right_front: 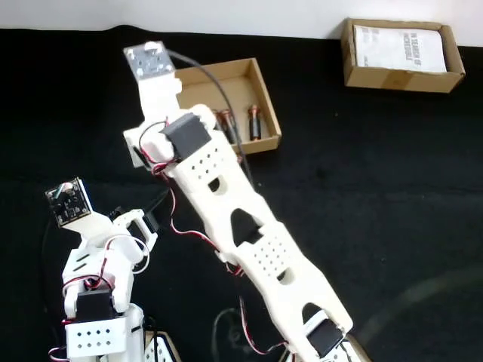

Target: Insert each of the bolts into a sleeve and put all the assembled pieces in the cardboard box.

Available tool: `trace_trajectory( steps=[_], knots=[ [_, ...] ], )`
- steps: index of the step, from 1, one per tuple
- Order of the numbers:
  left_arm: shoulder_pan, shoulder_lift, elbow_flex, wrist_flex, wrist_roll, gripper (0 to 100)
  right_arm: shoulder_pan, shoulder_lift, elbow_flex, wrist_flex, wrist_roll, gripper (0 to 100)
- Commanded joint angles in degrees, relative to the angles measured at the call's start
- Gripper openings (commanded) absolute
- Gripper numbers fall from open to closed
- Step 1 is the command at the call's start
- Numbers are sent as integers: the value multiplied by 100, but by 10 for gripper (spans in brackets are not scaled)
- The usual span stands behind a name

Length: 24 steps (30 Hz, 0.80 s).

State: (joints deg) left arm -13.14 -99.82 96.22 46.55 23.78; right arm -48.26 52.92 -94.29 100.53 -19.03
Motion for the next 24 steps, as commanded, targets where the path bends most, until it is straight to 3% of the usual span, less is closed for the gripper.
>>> trace_trajectory(
  steps=[1, 9, 12, 18, 24],
  knots=[
    [48, -110, 101, 9, 18, 372, -13, -945, -549, 57, -53, 217],
    [48, -110, 101, 9, 18, 372, 251, -2844, 3020, 40, -88, 217],
    [48, -110, 101, 9, 18, 372, 409, -3266, 4163, 22, -413, 217],
    [40, -110, 101, 9, 18, 372, 769, -3284, 5112, -303, -1064, 217],
    [40, -110, 101, 9, 18, 372, 954, -3284, 6070, -1534, -2004, 217]
  ],
)
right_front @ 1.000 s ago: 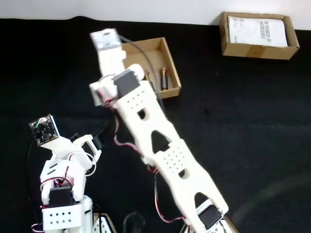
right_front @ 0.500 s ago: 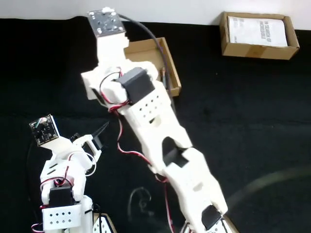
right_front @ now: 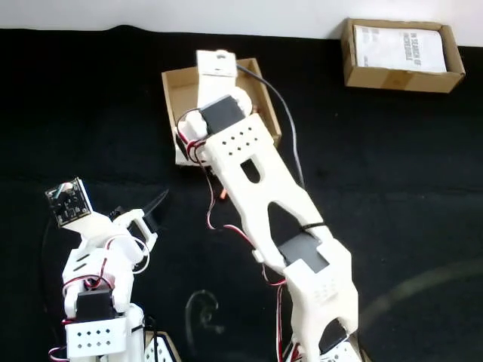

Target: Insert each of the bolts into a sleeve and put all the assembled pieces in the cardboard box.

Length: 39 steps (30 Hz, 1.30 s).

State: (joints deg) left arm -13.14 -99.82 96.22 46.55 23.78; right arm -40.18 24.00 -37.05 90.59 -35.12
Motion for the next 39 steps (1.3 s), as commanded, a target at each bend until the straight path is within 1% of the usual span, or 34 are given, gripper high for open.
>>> trace_trajectory(
  steps=[1, 5, 9, 16, 25, 28, 31, 37, 39],
  knots=[
    [40, -110, 101, 9, 18, 372, 145, -391, 541, -796, -536, 217],
    [40, -110, 101, 9, 18, 372, 154, -391, 1270, -1692, -1134, 217],
    [40, -110, 101, 9, 18, 372, 163, -391, 1859, -2185, -1538, 217],
    [40, -110, 101, 9, 18, 372, 233, -391, 2598, -2993, -1635, 217],
    [31, -127, 101, 9, 18, 372, 391, -303, 3380, -4462, -1591, 217],
    [31, -171, 101, 105, 9, 372, 514, 4, 3284, -4576, -1591, 217],
    [31, -171, 101, 123, -202, 372, 646, 409, 2985, -4602, -1591, 217],
    [31, -171, 101, 123, -202, 372, 769, 1068, 2580, -4576, -1591, 214],
    [31, -171, 101, 123, -202, 372, 769, 1147, 2607, -4576, -1591, 182]
  ],
)
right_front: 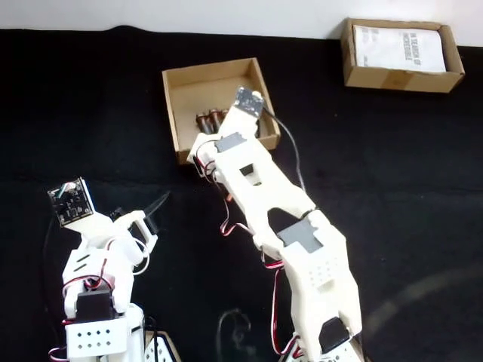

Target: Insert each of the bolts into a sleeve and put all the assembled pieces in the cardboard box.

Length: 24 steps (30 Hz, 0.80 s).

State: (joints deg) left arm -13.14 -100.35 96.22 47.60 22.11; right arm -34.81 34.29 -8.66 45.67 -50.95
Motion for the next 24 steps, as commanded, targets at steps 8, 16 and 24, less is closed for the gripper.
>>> trace_trajectory(
  steps=[8, 16, 24],
  knots=[
    [31, -119, 101, 18, -35, 372, 365, 303, -215, -84, -9, 8],
    [31, -119, 101, 18, -44, 372, 620, 277, -769, 945, 378, 6],
    [31, -84, 101, -9, -35, 372, 1121, 286, -3732, 3134, 809, 6]
  ],
)
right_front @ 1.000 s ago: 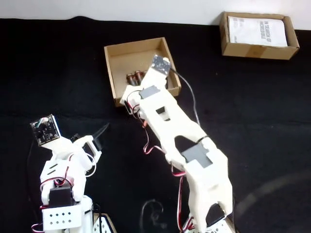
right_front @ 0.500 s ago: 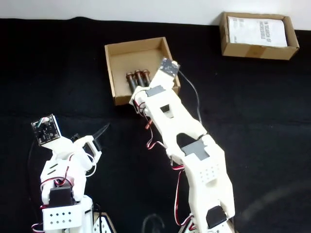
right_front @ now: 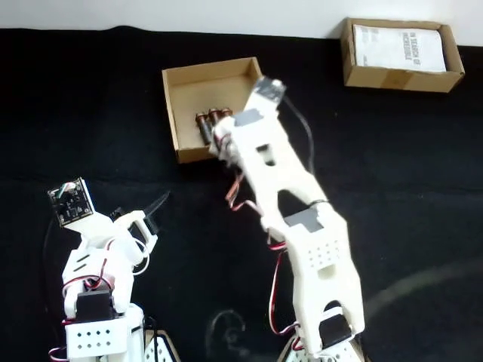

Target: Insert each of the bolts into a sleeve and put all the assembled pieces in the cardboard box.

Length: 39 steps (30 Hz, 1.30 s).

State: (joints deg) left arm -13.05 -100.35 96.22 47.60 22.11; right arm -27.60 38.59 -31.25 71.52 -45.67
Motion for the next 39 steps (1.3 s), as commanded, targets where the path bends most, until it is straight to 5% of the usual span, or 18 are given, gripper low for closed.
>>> trace_trajectory(
  steps=[1, 7, 14, 39],
  knots=[
    [22, -84, 101, -9, -26, 372, 505, -136, -1895, 743, 369, 6],
    [-4, -66, 101, -18, -18, 371, 875, -136, -4295, 2053, 993, 6],
    [4, -66, 101, -18, -18, 371, 1042, -163, -7037, 2941, 2576, 6],
    [22, -110, 101, 1064, -35, 371, 2378, -5385, -6738, 2941, 4448, 6]
  ],
)
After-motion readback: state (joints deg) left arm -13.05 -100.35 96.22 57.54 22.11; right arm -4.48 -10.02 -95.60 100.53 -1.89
